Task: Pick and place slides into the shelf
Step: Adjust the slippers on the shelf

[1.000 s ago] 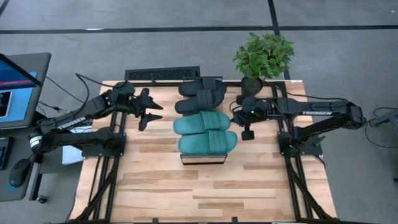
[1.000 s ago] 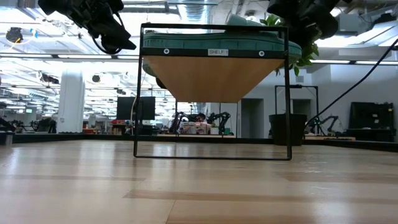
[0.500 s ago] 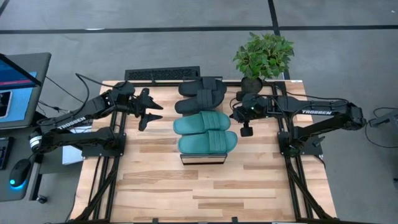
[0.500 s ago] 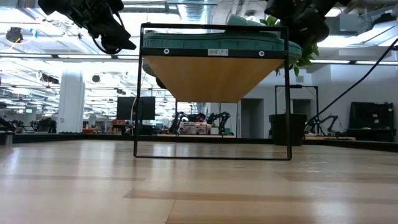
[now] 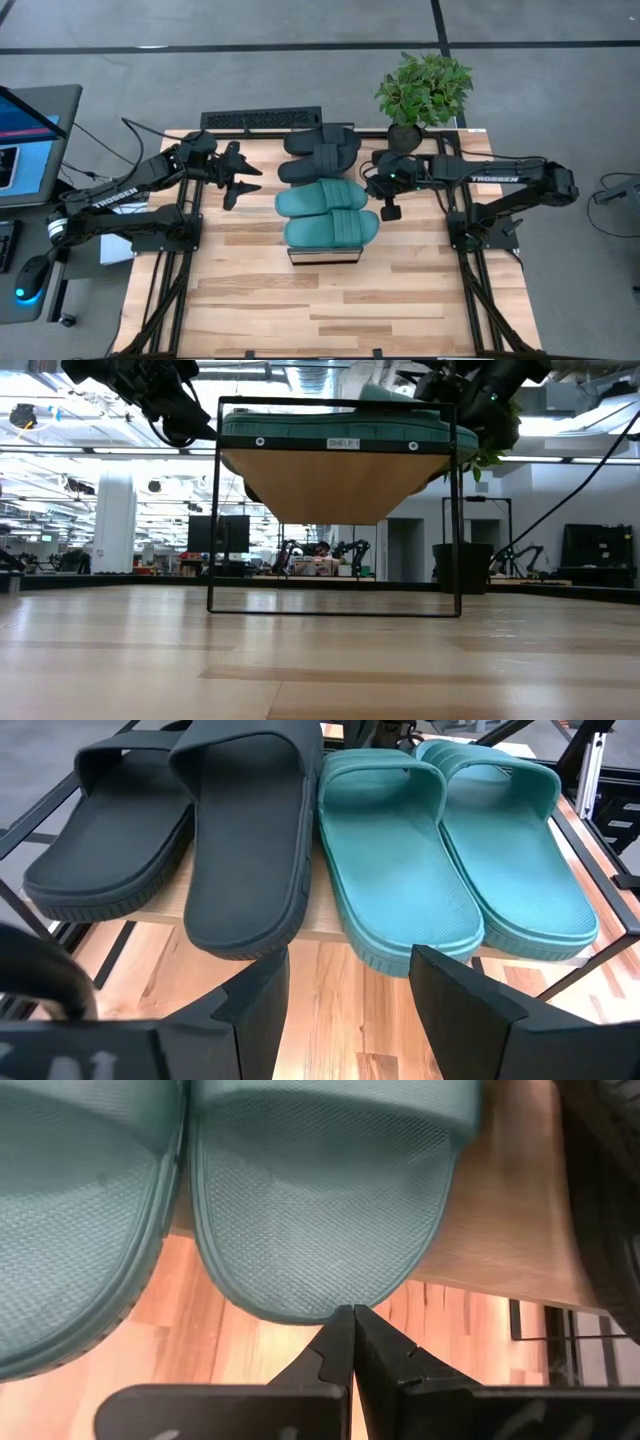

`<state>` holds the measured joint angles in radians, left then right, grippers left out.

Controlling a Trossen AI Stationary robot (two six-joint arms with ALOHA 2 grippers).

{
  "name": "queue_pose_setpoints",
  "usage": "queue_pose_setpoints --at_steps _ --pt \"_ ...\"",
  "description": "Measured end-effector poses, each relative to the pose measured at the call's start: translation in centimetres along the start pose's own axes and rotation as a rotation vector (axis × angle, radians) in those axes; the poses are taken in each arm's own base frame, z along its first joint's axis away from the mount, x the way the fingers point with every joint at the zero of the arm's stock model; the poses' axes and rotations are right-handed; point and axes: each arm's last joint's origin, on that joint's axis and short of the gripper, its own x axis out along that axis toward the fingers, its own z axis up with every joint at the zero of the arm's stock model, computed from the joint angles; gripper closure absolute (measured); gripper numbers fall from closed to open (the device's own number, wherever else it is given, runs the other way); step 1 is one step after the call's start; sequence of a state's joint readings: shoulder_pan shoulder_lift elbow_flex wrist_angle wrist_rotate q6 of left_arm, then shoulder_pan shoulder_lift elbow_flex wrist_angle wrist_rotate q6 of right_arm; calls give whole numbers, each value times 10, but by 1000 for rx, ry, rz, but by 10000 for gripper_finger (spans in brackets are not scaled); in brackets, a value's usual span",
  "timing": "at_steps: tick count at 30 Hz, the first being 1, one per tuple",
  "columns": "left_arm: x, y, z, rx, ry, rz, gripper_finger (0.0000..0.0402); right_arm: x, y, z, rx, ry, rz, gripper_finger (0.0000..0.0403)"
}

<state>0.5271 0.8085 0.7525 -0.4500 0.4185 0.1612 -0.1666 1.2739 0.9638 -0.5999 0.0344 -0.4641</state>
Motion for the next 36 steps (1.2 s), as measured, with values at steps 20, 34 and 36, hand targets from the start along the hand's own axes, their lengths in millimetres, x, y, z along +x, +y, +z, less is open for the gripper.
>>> queue_pose_setpoints --at_steps 20,34,36 --pt "0 2 3 38 -23 53 207 -24 20 4 -2 -58 30 403" --pt "30 33 17 143 -77 135 207 -36 -6 -1 8 -43 -245 403" --pt "33 37 15 121 -42 115 207 -37 -13 -3 8 -50 -259 403"
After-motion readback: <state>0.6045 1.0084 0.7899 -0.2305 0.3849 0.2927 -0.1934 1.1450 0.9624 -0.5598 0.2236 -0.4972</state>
